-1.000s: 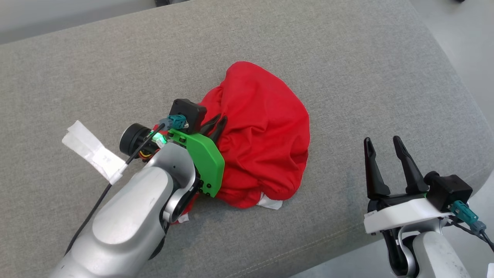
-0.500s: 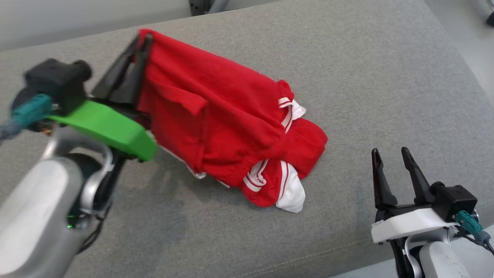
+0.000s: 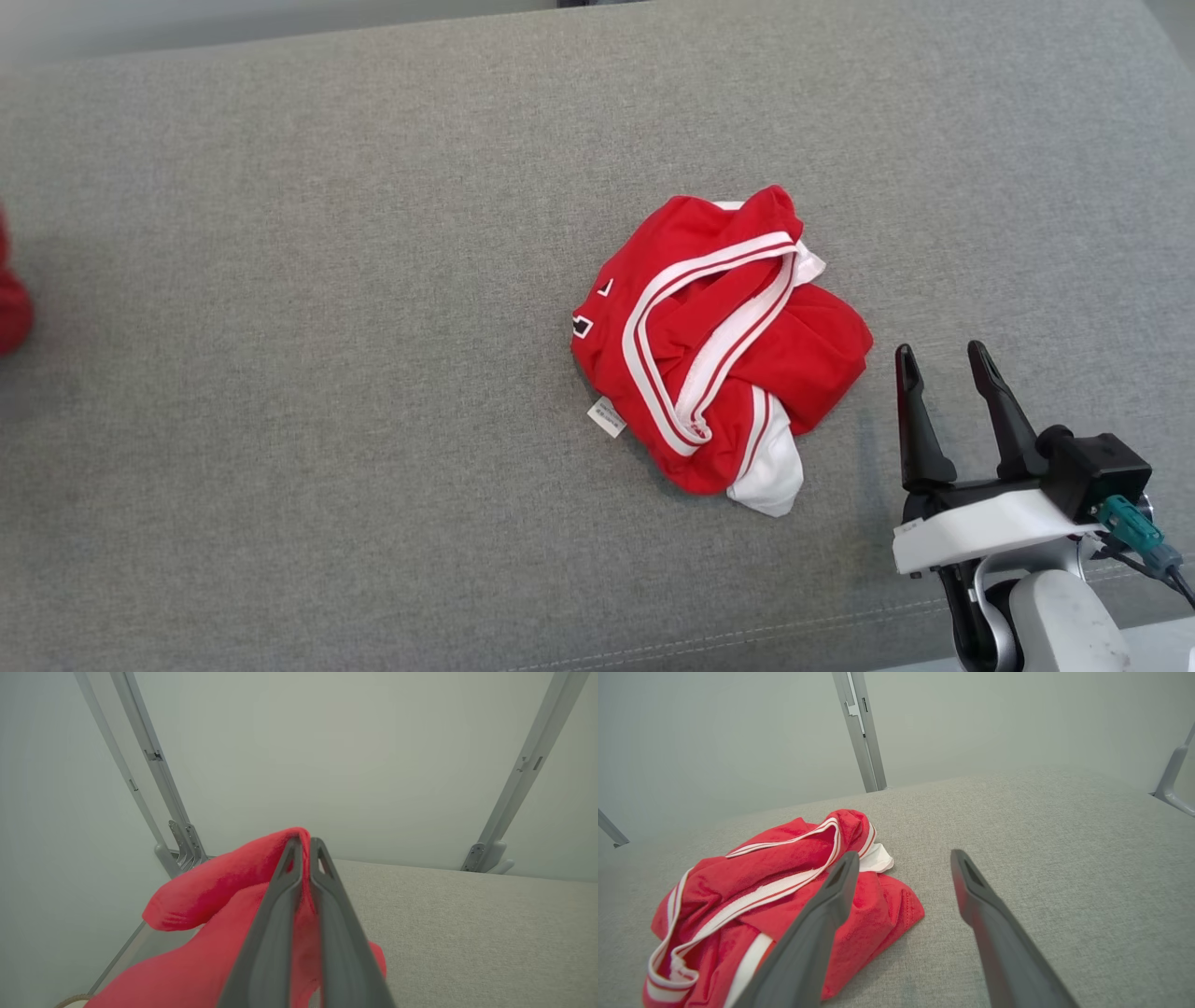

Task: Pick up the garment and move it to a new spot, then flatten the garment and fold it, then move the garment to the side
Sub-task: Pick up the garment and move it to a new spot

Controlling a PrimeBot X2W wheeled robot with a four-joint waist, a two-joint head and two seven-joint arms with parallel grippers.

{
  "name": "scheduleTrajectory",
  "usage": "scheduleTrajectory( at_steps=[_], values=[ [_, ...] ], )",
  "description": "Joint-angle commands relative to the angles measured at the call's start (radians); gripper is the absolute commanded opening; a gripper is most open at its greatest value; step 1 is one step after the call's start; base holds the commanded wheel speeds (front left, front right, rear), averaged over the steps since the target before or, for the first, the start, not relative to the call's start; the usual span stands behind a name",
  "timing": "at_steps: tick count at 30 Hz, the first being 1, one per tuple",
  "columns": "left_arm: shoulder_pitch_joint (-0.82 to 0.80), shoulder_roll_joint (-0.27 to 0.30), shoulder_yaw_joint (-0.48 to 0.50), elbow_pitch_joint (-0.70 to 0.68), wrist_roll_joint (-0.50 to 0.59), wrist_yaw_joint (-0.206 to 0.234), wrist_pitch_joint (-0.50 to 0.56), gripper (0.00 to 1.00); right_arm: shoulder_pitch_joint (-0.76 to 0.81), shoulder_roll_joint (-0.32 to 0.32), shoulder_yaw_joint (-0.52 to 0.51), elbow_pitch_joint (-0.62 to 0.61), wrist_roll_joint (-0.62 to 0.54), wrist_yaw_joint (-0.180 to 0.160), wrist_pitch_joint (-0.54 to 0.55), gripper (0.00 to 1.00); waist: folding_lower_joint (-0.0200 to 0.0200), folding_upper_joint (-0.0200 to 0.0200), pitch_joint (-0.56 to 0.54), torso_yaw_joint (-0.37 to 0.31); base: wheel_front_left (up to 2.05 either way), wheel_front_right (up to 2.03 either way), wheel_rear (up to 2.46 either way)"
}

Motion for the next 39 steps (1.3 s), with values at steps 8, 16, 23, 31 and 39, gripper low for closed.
scheduleTrajectory(
  at_steps=[8,16,23,31,39],
  values=[
    [0.026,-0.082,0.006,0.341,-0.065,-0.100,-0.104,0.00,-0.039,-0.002,0.005,0.013,0.005,-0.001,0.000,1.00,0.0000,0.0000,0.063,0.006,0.00,0.00,0.00],
    [-0.015,-0.196,-0.030,0.627,-0.024,-0.125,-0.273,1.00,-0.046,-0.002,0.000,0.019,-0.001,-0.001,0.000,1.00,0.0000,0.0000,0.075,-0.005,0.00,0.00,0.00],
    [-0.031,-0.232,-0.063,0.682,0.026,-0.155,-0.388,1.00,-0.021,-0.002,-0.022,0.021,-0.008,-0.001,0.000,1.00,0.0000,0.0000,0.053,0.008,0.00,0.00,0.00],
    [0.043,-0.282,-0.133,0.421,0.142,-0.154,-0.433,1.00,-0.004,-0.003,-0.042,-0.009,-0.044,-0.001,0.000,1.00,0.0000,0.0000,-0.015,0.035,0.00,0.00,0.00],
    [0.148,-0.402,-0.212,0.181,0.208,-0.196,-0.439,1.00,0.005,-0.002,-0.017,-0.048,-0.126,-0.001,0.000,1.00,0.0000,0.0000,-0.061,0.028,0.00,0.00,0.00]
  ],
)
